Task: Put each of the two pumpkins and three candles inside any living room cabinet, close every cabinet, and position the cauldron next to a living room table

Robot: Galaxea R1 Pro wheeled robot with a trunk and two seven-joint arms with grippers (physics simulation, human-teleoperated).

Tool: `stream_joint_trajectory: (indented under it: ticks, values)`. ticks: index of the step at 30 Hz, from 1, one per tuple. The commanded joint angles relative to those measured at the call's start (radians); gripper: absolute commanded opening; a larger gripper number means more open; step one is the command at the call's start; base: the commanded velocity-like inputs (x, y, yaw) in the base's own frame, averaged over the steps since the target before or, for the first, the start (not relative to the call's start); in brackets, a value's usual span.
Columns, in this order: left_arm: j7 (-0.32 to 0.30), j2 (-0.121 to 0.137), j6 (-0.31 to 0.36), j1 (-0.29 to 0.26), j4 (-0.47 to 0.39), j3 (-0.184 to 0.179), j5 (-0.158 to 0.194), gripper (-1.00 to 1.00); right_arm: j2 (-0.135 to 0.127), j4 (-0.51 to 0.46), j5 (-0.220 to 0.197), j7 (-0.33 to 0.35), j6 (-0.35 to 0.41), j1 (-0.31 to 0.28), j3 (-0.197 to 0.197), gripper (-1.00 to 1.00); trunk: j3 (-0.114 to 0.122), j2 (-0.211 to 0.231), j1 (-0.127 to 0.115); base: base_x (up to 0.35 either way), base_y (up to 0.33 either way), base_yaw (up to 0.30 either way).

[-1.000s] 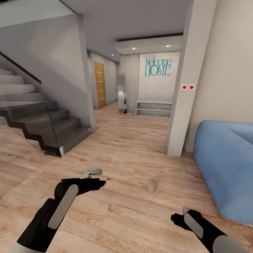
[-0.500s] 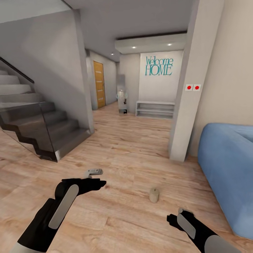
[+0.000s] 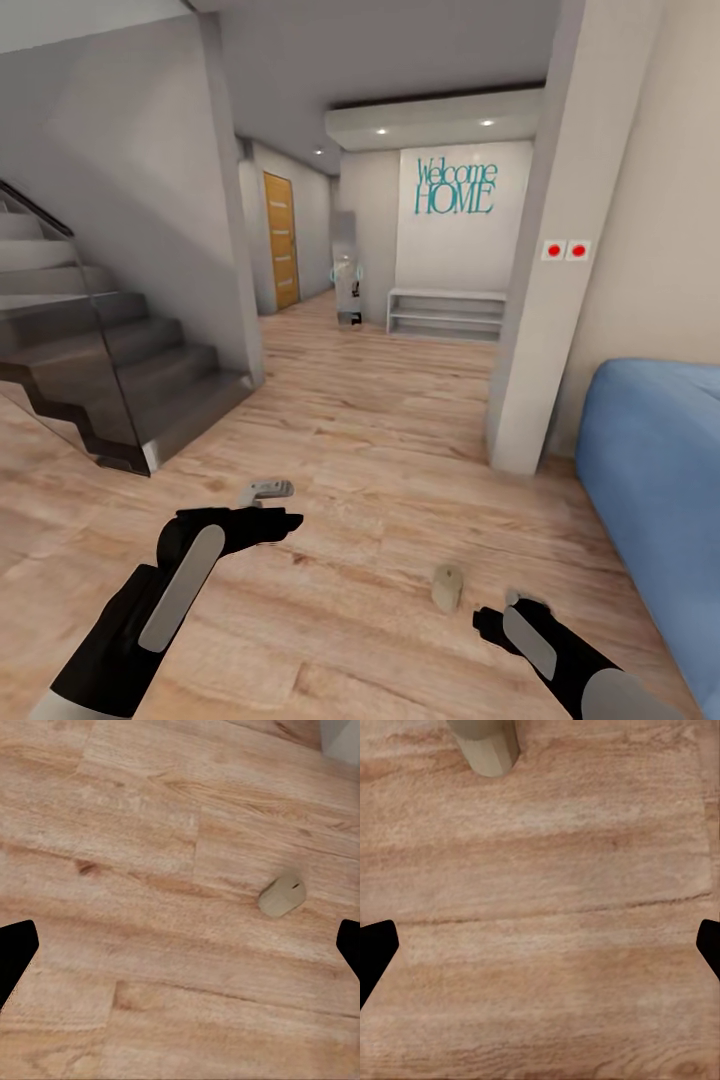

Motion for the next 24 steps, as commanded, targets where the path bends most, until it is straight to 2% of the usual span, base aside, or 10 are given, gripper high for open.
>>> stream_joint_trajectory:
  ticks: [1, 9, 19, 24]
  values:
    - [0.01, 0.001, 0.002, -0.001, -0.001, -0.002, 0.01, 1.0, -0.001, -0.003, -0.008, -0.008, 0.003, -0.001, 0.008, 1.0, -0.001, 0.0, 0.0, 0.328, 0.0, 0.0]
    - [0.01, 0.002, 0.002, -0.001, -0.001, -0.003, 0.01, 1.0, -0.001, -0.002, -0.007, -0.009, 0.005, -0.001, 0.008, 1.0, -0.001, 0.0, 0.0, 0.303, 0.0, 0.0]
    - [0.01, 0.002, 0.002, -0.001, -0.001, -0.003, 0.01, 1.0, 0.001, -0.003, -0.006, -0.007, 0.027, -0.001, 0.008, 1.0, -0.001, 0.0, 0.0, 0.076, 0.026, 0.0]
    - [0.01, 0.002, 0.002, -0.001, -0.001, -0.003, 0.01, 1.0, 0.001, 0.001, 0.009, 0.06, 0.033, -0.001, 0.011, 1.0, -0.001, 0.0, 0.0, 0.176, 0.065, 0.0]
